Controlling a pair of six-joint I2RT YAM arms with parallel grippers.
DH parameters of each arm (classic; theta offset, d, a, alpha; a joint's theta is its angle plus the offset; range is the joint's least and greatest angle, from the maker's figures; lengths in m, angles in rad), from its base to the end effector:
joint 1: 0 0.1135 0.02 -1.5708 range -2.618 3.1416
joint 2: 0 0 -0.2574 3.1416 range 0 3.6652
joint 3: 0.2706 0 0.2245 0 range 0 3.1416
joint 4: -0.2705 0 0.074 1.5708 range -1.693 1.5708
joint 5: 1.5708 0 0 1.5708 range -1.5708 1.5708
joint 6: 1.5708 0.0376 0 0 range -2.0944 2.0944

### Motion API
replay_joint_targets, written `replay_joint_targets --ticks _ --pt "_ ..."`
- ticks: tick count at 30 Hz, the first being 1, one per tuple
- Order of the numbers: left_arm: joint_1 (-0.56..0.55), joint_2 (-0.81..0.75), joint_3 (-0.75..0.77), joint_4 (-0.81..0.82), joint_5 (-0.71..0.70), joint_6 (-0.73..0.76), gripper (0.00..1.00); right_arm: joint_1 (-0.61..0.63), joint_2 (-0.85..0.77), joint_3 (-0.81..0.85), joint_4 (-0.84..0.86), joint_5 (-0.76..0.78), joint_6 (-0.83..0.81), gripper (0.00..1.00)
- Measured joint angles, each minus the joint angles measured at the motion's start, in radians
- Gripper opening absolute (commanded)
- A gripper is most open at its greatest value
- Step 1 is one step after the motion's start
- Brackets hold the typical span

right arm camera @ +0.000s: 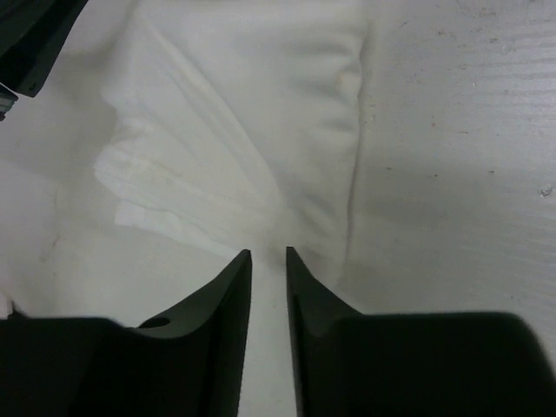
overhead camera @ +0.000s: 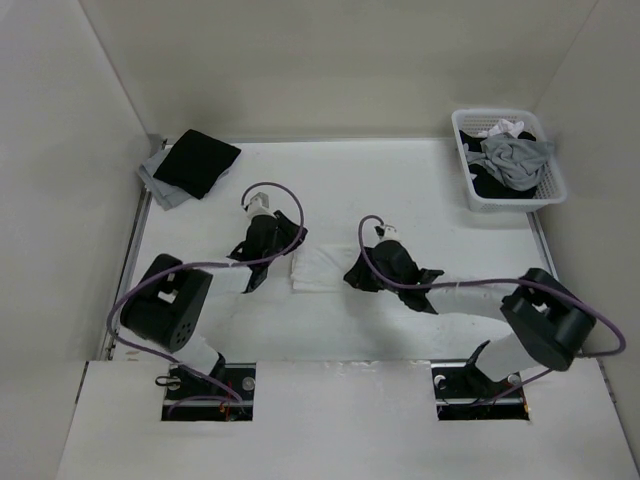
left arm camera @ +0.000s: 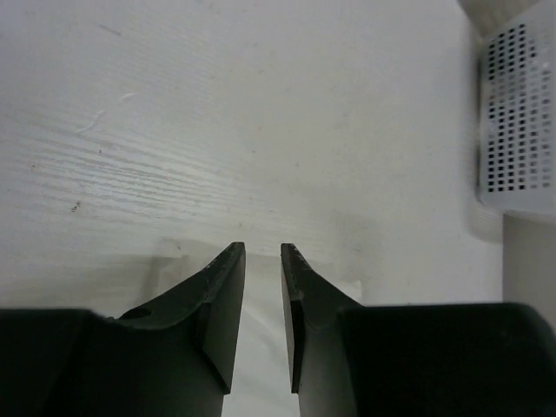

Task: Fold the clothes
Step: Fold the tank top

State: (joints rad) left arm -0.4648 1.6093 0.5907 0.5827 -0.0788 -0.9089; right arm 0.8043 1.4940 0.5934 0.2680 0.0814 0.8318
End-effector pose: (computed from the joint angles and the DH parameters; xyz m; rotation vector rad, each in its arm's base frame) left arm 0.2655 -0.1298 0.1709 -0.5130 2.0332 -0.7834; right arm 0.1906 0.1935 0.1720 0.0800 2.3241 0.7954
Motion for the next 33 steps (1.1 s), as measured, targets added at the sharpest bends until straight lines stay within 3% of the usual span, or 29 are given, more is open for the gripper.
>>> replay_joint_targets --ticks 3,8,11,14,19,26,33 --pt "-0.003 -0.153 -0.052 -0.007 -0.003 0.014 0.29 0.0 -0.126 0.001 -0.035 -0.003 -0.015 0.39" --pt "-0.029 -0.414 -0.12 -0.075 -0.024 0.069 0.36 -0.071 -0.316 0.019 -0.051 -0.004 -0.064 0.36" --pt "-0.031 -0.547 -0.162 -0.198 -0.039 0.111 0.41 -0.173 -0.388 0.019 -0.051 0.02 -0.086 0.37" --pt "-0.003 -0.673 -0.196 -0.359 -0.058 0.142 0.44 -0.27 -0.448 -0.002 -0.028 0.079 -0.101 0.46" --pt "0.068 -0.85 -0.207 -0.601 -0.098 0.163 0.49 -0.354 -0.485 -0.136 0.081 0.168 -0.109 0.51" --pt "0.119 -0.878 -0.207 -0.739 -0.121 0.162 0.47 -0.386 -0.464 -0.199 0.093 0.172 -0.111 0.53" --pt "0.121 -0.828 -0.208 -0.748 -0.123 0.163 0.45 -0.405 -0.405 -0.199 0.12 0.151 -0.111 0.53"
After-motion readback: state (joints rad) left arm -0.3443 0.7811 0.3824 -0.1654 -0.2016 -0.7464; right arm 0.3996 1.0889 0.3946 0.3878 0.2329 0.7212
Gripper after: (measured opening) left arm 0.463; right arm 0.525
